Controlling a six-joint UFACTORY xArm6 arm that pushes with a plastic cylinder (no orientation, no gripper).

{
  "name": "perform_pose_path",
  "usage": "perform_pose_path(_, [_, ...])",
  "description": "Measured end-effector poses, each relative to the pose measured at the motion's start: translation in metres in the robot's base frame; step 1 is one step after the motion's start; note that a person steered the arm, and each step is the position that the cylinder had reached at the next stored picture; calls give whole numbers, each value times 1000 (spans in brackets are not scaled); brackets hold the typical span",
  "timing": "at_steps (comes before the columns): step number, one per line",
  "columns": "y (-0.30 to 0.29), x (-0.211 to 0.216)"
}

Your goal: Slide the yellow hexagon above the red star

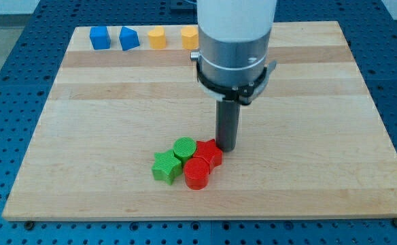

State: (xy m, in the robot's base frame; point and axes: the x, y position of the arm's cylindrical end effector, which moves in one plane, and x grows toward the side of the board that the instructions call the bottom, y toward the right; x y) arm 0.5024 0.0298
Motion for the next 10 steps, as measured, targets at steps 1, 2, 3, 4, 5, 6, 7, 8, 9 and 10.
perform_pose_path(1, [7,-43])
perform_pose_path(2, [12,-91])
perform_pose_path(3, [14,-144])
perform_pose_path(4, [16,-198])
perform_pose_path(5, [17,-248])
perform_pose_path(6, [17,-293])
perform_pose_path(7, [4,-309])
perform_pose_path(8, [-18,-310])
perform_pose_path(9, [-42,-309])
perform_pose_path(10, [-57,-309])
